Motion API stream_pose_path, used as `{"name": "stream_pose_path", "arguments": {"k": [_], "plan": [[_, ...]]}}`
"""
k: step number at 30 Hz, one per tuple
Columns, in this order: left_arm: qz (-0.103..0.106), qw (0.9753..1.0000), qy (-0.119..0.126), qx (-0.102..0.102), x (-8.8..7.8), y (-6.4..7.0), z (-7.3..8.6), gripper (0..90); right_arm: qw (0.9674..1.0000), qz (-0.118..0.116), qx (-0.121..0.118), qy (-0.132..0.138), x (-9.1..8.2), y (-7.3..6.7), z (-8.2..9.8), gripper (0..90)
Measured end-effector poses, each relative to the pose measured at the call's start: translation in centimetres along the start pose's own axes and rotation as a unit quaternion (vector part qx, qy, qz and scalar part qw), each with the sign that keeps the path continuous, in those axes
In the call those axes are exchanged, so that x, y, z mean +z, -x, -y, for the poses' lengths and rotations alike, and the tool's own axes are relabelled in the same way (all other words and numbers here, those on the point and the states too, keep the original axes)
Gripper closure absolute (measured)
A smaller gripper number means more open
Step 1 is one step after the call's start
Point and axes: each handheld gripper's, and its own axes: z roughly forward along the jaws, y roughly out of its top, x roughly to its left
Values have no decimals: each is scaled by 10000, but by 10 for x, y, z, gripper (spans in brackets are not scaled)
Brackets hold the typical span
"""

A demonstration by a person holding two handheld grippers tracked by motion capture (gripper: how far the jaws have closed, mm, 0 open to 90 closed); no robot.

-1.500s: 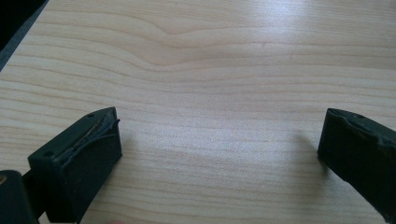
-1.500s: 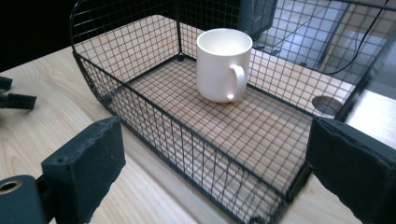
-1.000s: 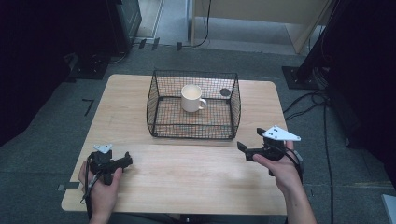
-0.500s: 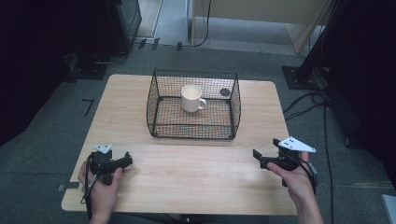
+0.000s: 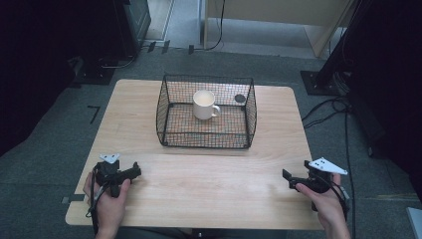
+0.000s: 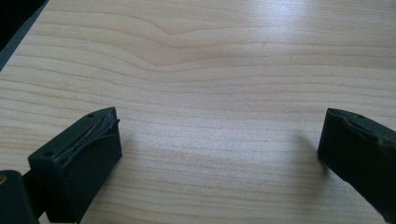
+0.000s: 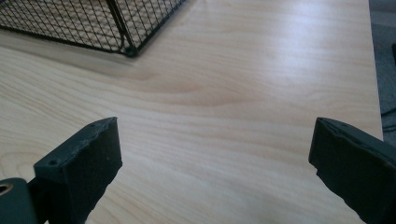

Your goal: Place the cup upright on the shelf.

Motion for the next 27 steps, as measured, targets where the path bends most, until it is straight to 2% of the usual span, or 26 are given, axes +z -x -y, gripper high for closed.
{"name": "stream_pose_path", "arguments": {"k": [7,11,13,14,16,19,27], "plan": [[0,10000,1,-1,0,0,0,0,9995,100,199,-211,-2,10,23,19],[0,10000,-1,0,0,0,0,0,9992,166,153,-318,0,9,29,19],[0,10000,0,1,0,0,0,0,9986,181,149,-485,5,8,35,19],[0,10000,2,0,0,0,0,0,9986,181,149,-485,5,8,35,19],[0,10000,0,1,0,0,0,0,9973,340,172,-621,7,6,35,19],[1,10000,2,-1,0,0,0,0,9949,659,-50,-761,10,3,35,12],[0,10000,0,1,0,0,0,0,9941,772,47,-758,11,1,34,11]]}}
